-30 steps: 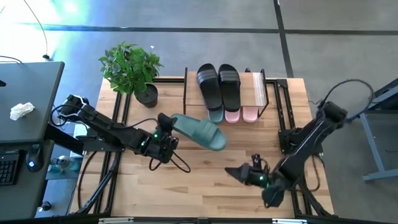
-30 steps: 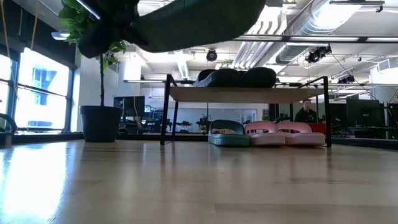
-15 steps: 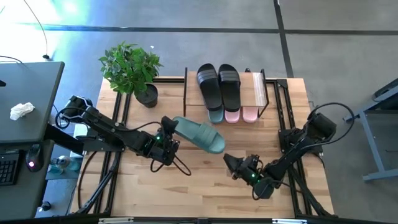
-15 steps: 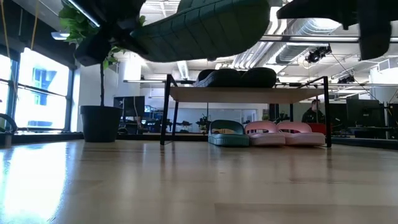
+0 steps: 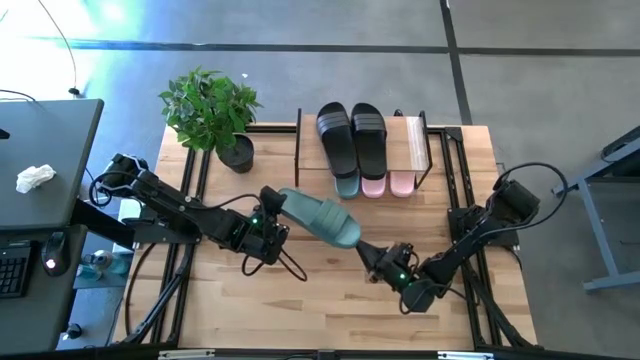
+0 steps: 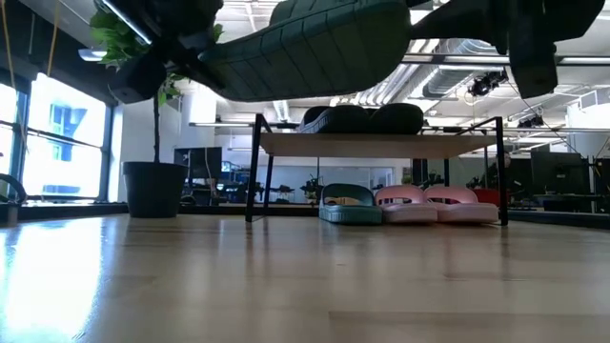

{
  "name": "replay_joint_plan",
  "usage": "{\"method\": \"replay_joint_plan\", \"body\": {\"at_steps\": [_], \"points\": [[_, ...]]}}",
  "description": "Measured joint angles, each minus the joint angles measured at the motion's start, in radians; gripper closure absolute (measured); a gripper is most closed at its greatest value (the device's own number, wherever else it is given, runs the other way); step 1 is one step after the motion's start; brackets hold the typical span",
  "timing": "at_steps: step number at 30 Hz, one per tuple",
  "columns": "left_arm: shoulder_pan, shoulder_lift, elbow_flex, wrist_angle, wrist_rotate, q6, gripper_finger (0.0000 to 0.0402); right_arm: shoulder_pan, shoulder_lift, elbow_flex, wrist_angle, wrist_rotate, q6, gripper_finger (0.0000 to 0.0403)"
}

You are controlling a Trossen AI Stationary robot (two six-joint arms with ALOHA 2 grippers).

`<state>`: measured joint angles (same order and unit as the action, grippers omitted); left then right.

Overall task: Pick and place slides into the shelf
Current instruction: Put the green slides under the shelf

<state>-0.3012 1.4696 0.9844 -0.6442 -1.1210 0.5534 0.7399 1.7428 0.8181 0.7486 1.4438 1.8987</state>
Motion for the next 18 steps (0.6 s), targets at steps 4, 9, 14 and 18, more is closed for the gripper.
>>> {"method": "replay_joint_plan", "body": {"at_steps": [4, 9, 14, 18], "points": [[-0.001, 0.0, 0.0, -0.005, 0.003, 0.0, 0.035, 0.009, 0.0, 0.0, 0.027, 0.0, -0.025, 0.0258], [-0.001, 0.0, 0.0, -0.006, 0.005, -0.001, 0.035, 0.022, 0.0, 0.0, 0.034, 0.006, -0.044, 0.0258], [-0.001, 0.0, 0.0, -0.008, 0.008, 0.0, 0.035, 0.041, 0.0, 0.0, 0.053, 0.046, -0.078, 0.0258], [-0.001, 0.0, 0.0, -0.007, 0.014, 0.0, 0.035, 0.031, 0.0, 0.0, 0.045, 0.012, -0.075, 0.0258]]}}
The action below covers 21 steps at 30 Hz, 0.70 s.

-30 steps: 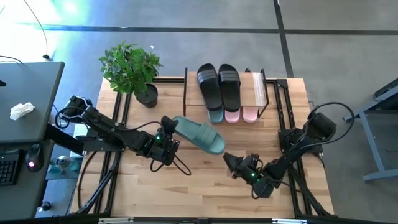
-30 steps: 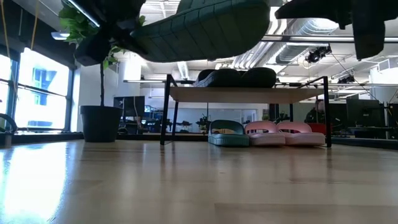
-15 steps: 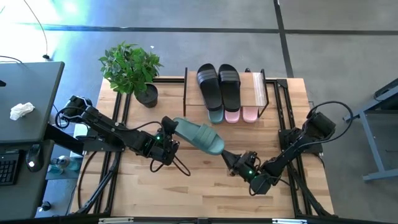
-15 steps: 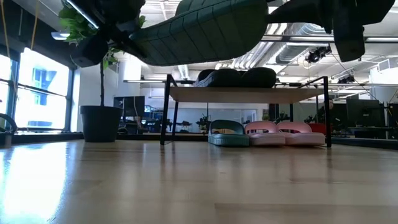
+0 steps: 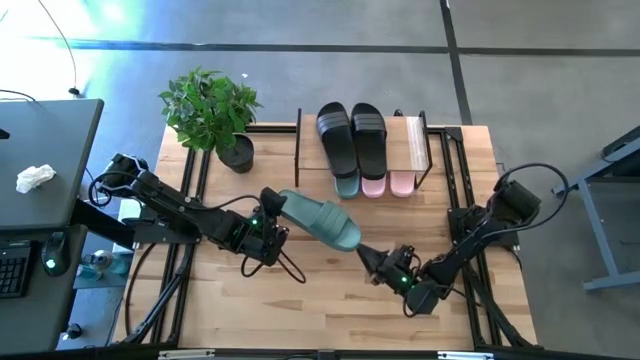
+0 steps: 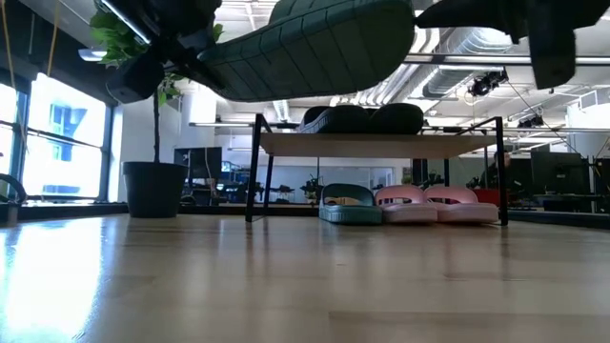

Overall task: Pick and place slides into the shelf
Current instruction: Put the green slides under the shelf

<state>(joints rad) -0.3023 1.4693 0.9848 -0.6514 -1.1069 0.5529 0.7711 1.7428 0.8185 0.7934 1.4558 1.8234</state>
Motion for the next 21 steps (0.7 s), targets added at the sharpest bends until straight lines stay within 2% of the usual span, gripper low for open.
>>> {"method": "replay_joint_plan", "body": {"at_steps": [6, 9, 13, 16, 21], "points": [[0.0, 0.0, 0.0, -0.001, 0.0, 0.0, 0.035, -0.062, 0.0, 0.0, -0.002, -0.06, -0.025, 0.0258], [0.0, 0.0, 0.0, -0.001, 0.0, 0.0, 0.035, -0.096, 0.0, 0.0, -0.002, -0.125, -0.017, 0.0258], [0.001, 0.0, 0.0, -0.003, 0.0, -0.001, 0.035, -0.134, 0.0, 0.0, -0.002, -0.136, -0.023, 0.0266], [0.002, -0.001, 0.0, -0.008, -0.003, -0.002, 0.035, -0.149, 0.0, 0.0, -0.003, -0.146, -0.027, 0.0295], [0.002, -0.002, 0.0, -0.007, -0.009, -0.003, 0.035, -0.154, 0.0, 0.0, -0.005, -0.141, -0.049, 0.0374]]}}
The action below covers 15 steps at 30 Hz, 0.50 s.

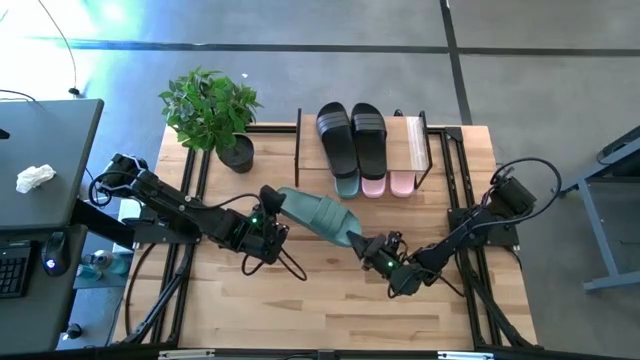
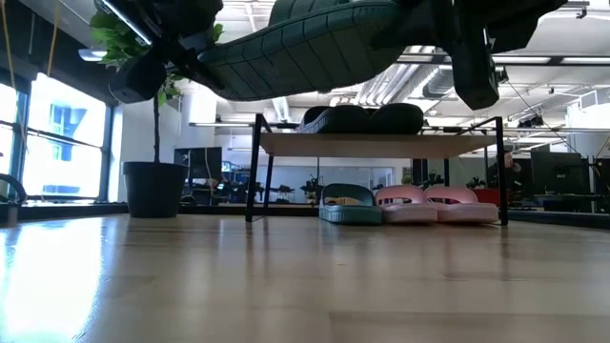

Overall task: Pick and place slides into the shelf
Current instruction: Put the green slides under the shelf

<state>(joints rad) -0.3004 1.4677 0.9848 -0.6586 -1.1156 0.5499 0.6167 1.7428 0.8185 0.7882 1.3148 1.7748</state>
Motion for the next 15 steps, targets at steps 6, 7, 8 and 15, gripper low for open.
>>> {"method": "replay_joint_plan", "body": {"at_steps": [6, 7, 8, 15], "points": [[0.0, 0.0, 0.0, -0.009, 0.027, -0.026, 0.0326, 0.0, 0.0, 0.0, -0.006, -0.004, -0.041, 0.039], [0.0, -0.002, 0.0, -0.012, 0.034, -0.05, 0.0303, 0.0, 0.0, 0.0, -0.008, -0.005, -0.056, 0.0393], [-0.001, -0.002, 0.006, -0.022, 0.048, -0.081, 0.0278, 0.001, 0.0, 0.0, -0.01, -0.008, -0.071, 0.0394], [-0.002, -0.002, 0.15, -0.308, 0.258, -0.346, 0.0129, 0.035, 0.0, 0.0, -0.091, -0.003, -0.077, 0.0394]]}}
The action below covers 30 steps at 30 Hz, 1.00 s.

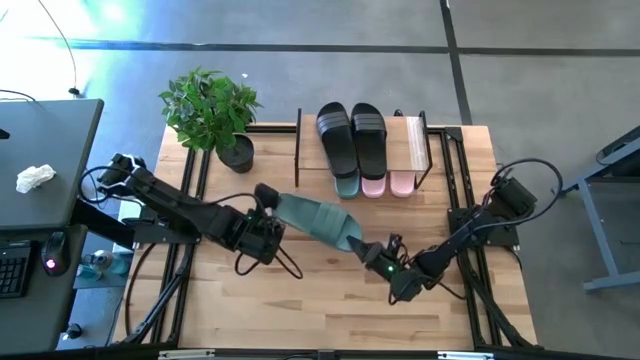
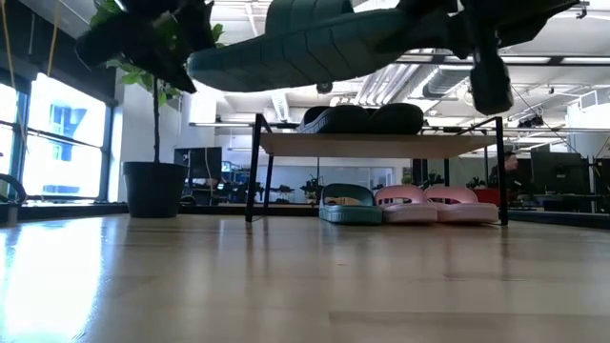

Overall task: Pick and place slides into the shelf
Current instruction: Put the green slides under the shelf

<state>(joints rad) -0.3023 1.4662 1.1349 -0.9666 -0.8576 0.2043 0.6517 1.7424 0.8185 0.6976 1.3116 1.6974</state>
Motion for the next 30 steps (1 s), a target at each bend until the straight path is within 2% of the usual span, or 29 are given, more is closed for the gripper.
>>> {"method": "replay_joint_plan", "body": {"at_steps": [3, 6, 11, 15, 19, 25, 30], "points": [[0.0, 0.0, 0.06, -0.098, 0.074, -0.059, 0.0098, 0.015, 0.0, 0.0, -0.068, -0.021, -0.002, 0.0394], [0.001, -0.011, 0.104, -0.169, 0.217, -0.089, 0.0091, 0.032, 0.0, 0.0, -0.158, -0.067, -0.011, 0.0394], [0.0, -0.074, 0.131, -0.178, 0.469, -0.109, 0.0113, 0.078, -0.005, 0.0, -0.315, -0.15, -0.068, 0.0394], [0.0, -0.149, 0.131, -0.138, 0.662, -0.112, 0.0141, 0.113, -0.058, 0.0, -0.469, -0.213, -0.069, 0.0396], [0.001, -0.216, 0.131, -0.094, 0.767, -0.138, 0.0166, 0.132, -0.168, 0.0, -0.622, -0.293, -0.155, 0.0396], [0.001, -0.255, 0.131, -0.056, 0.832, -0.197, 0.0189, 0.115, -0.397, 0.0, -0.747, -0.499, -0.436, 0.0396], [0.001, -0.256, 0.04, 0.171, 0.98, -0.244, 0.0195, 0.056, -0.581, 0.001, -0.805, -0.659, -0.637, 0.0396]]}}
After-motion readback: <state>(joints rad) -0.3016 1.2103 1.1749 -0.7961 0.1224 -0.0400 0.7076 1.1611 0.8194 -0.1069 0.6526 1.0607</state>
